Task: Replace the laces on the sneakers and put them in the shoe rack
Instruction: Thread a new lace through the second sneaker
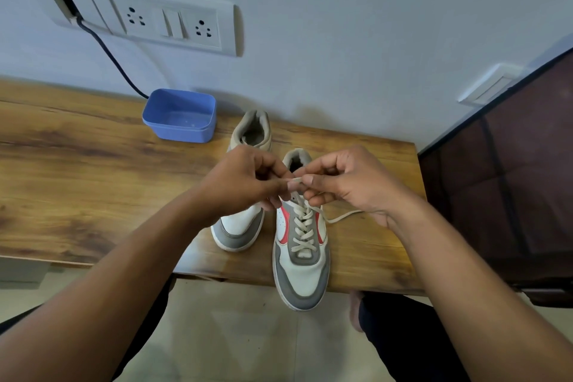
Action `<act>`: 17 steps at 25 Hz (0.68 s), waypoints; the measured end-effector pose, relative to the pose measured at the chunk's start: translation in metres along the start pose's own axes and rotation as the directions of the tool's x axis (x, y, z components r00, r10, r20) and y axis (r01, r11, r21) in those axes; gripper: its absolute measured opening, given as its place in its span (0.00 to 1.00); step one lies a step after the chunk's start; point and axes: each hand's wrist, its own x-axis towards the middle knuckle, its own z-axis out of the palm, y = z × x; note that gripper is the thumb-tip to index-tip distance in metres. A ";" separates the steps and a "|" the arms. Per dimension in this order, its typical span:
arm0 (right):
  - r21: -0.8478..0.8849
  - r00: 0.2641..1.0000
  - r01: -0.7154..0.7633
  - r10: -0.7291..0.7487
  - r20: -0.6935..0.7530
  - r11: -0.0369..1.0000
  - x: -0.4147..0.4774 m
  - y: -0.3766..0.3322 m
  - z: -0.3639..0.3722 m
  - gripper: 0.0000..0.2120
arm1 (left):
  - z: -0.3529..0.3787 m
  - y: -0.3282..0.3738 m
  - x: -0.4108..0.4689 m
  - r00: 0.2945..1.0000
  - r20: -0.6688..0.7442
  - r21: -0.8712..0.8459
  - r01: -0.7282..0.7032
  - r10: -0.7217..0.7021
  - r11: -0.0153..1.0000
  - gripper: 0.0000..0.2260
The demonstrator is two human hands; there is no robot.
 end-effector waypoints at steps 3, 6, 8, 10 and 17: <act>0.007 0.998 -0.017 0.017 -0.065 1.000 0.005 -0.001 0.000 0.04 | 0.004 -0.001 0.004 0.997 -0.077 -0.029 0.021 -0.023 0.999 0.04; -0.098 0.994 -0.018 0.008 -0.105 0.995 0.009 0.000 0.004 0.06 | 0.007 -0.002 0.003 0.993 -0.098 -0.049 0.055 -0.060 0.997 0.04; -0.079 0.996 0.002 -0.009 -0.088 0.997 0.012 0.000 0.005 0.06 | 0.009 -0.003 0.003 0.986 -0.142 -0.057 0.076 -0.084 0.995 0.04; -0.023 0.998 0.008 -0.009 -0.059 1.000 0.013 0.000 0.004 0.07 | 0.008 -0.005 0.004 0.978 -0.184 -0.068 0.091 -0.103 0.993 0.03; -0.240 0.983 0.022 -0.065 -0.173 0.970 0.021 0.007 0.012 0.07 | 0.012 -0.017 0.006 0.956 -0.259 0.047 0.157 -0.140 0.987 0.04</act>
